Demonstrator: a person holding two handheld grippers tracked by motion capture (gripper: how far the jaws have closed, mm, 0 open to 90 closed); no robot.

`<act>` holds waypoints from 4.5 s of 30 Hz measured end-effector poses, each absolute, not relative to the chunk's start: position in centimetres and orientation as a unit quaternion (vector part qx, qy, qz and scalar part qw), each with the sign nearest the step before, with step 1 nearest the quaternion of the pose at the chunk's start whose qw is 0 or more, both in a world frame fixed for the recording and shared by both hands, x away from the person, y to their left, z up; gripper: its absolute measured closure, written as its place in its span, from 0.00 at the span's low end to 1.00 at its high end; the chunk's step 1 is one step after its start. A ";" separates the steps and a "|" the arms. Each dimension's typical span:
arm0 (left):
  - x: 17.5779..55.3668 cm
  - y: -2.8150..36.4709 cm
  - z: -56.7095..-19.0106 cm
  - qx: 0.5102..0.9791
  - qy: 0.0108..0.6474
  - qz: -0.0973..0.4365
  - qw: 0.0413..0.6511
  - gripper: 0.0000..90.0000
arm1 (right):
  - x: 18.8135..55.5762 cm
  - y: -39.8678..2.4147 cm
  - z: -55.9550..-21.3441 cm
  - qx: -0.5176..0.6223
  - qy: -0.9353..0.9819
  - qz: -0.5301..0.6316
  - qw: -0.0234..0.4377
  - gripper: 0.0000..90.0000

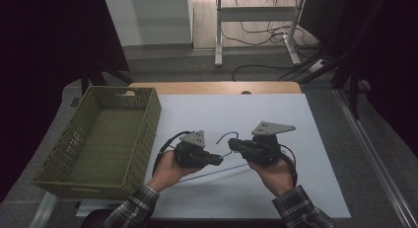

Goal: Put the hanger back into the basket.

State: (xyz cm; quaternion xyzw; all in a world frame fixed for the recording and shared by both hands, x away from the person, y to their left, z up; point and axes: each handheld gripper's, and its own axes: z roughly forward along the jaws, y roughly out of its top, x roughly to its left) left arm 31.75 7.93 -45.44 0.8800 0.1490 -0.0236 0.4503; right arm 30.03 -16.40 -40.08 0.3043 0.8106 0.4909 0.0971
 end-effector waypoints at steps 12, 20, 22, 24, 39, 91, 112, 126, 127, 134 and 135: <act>31.1 8.0 -44.2 0.915 0.160 0.011 0.369 0.60 | 29.5 -16.0 -39.6 0.295 0.824 0.469 0.123 0.95; 31.6 8.3 -44.3 0.921 0.163 -0.014 0.353 0.84 | 29.4 -15.9 -39.2 0.290 0.826 0.469 0.121 0.95; 31.7 8.3 -44.4 0.922 0.158 -0.024 0.352 0.90 | 29.4 -15.8 -39.2 0.289 0.826 0.469 0.120 0.95; 31.6 8.2 -44.4 0.925 0.149 -0.030 0.349 0.94 | 29.4 -15.7 -39.2 0.287 0.827 0.467 0.122 0.95; 31.5 8.1 -44.6 0.911 0.156 -0.061 0.377 0.97 | 29.7 -16.0 -39.0 0.292 0.826 0.467 0.121 0.94; 32.7 8.1 -41.9 0.879 0.199 -0.053 0.430 0.97 | 29.1 -16.9 -37.8 0.296 0.817 0.475 0.139 0.71; 33.5 14.3 -36.3 0.852 0.266 0.011 0.451 0.97 | 27.2 -19.3 -40.0 0.298 0.831 0.453 0.124 0.11; 32.9 24.8 -32.9 0.829 0.335 0.075 0.440 0.97 | 25.8 -20.7 -42.2 0.313 0.830 0.452 0.092 0.06; 32.8 25.8 -32.8 0.826 0.343 0.079 0.439 0.97 | 25.7 -20.8 -42.3 0.315 0.829 0.453 0.089 0.06; 32.2 31.5 -33.2 0.807 0.385 0.092 0.438 0.97 | 25.4 -21.6 -43.3 0.326 0.829 0.446 0.083 0.06; 32.1 32.2 -33.3 0.805 0.390 0.094 0.437 0.97 | 25.4 -21.7 -43.4 0.327 0.830 0.445 0.082 0.06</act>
